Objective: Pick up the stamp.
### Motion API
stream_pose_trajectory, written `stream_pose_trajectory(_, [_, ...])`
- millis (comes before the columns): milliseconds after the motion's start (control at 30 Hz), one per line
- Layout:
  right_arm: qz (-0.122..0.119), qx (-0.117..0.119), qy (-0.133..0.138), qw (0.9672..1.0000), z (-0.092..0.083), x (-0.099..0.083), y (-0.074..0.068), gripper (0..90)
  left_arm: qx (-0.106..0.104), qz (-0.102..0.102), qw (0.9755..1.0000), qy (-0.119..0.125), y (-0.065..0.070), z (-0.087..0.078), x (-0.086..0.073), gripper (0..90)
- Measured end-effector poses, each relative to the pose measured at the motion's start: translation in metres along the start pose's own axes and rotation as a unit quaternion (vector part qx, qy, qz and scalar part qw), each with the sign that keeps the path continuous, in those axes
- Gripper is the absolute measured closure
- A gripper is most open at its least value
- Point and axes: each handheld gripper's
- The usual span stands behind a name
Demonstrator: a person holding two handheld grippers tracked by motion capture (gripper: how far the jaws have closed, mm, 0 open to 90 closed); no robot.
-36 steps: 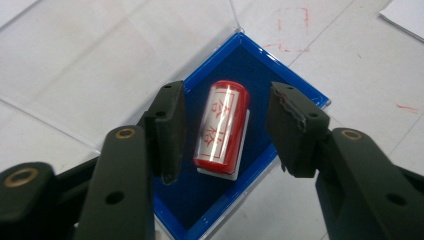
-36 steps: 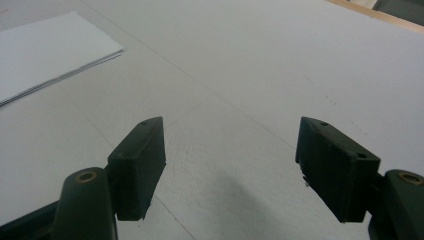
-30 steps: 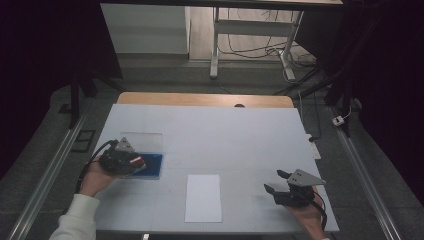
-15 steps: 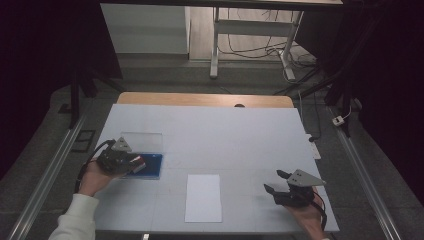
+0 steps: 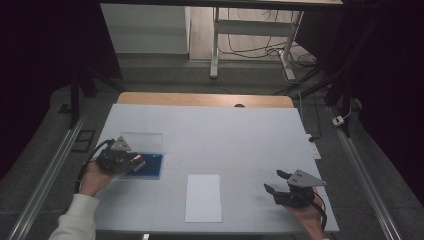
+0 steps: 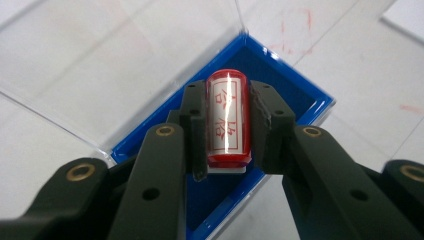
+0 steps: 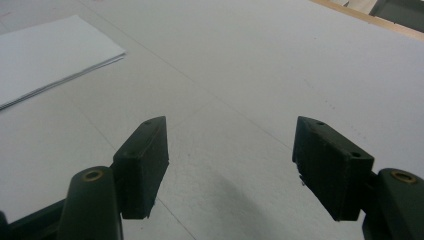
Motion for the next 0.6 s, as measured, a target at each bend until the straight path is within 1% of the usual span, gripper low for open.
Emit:
stream_pose_trajectory(100, [0.001,0.003,0.002,1.0,0.0,0.0,0.0,30.4,-0.001,-0.004,0.9999,0.014,0.0,-0.007,0.0,70.8])
stream_pose_trajectory(300, [0.001,0.002,0.005,1.0,0.0,-0.001,0.0,30.5,-0.011,-0.013,0.999,0.042,0.001,-0.018,0.002,70.8])
stream_pose_trajectory(367, [0.002,0.002,0.003,1.0,-0.001,-0.001,0.0,30.5,-0.009,-0.014,0.9987,0.049,0.002,-0.022,0.002,70.7])
stream_pose_trajectory(433, [0.003,0.002,0.003,1.0,-0.001,-0.001,0.001,30.6,-0.009,-0.016,0.9981,0.059,0.002,-0.026,0.003,70.8])
stream_pose_trajectory(500, [0.003,0.001,0.003,1.0,-0.001,-0.001,0.0,30.6,-0.014,-0.021,0.9973,0.069,0.003,-0.03,0.003,70.7])
stream_pose_trajectory(600, [0.003,0.001,0.003,1.0,-0.001,-0.001,0.0,30.6,-0.016,-0.018,0.9968,0.076,0.004,-0.035,0.004,70.7])
Point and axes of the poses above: each handheld gripper's, and its own axes: z roughly forward along the jaws, x roughly out of its top, y roughly to its right, and after that the axes turned 8 degrees about -y, right-handed
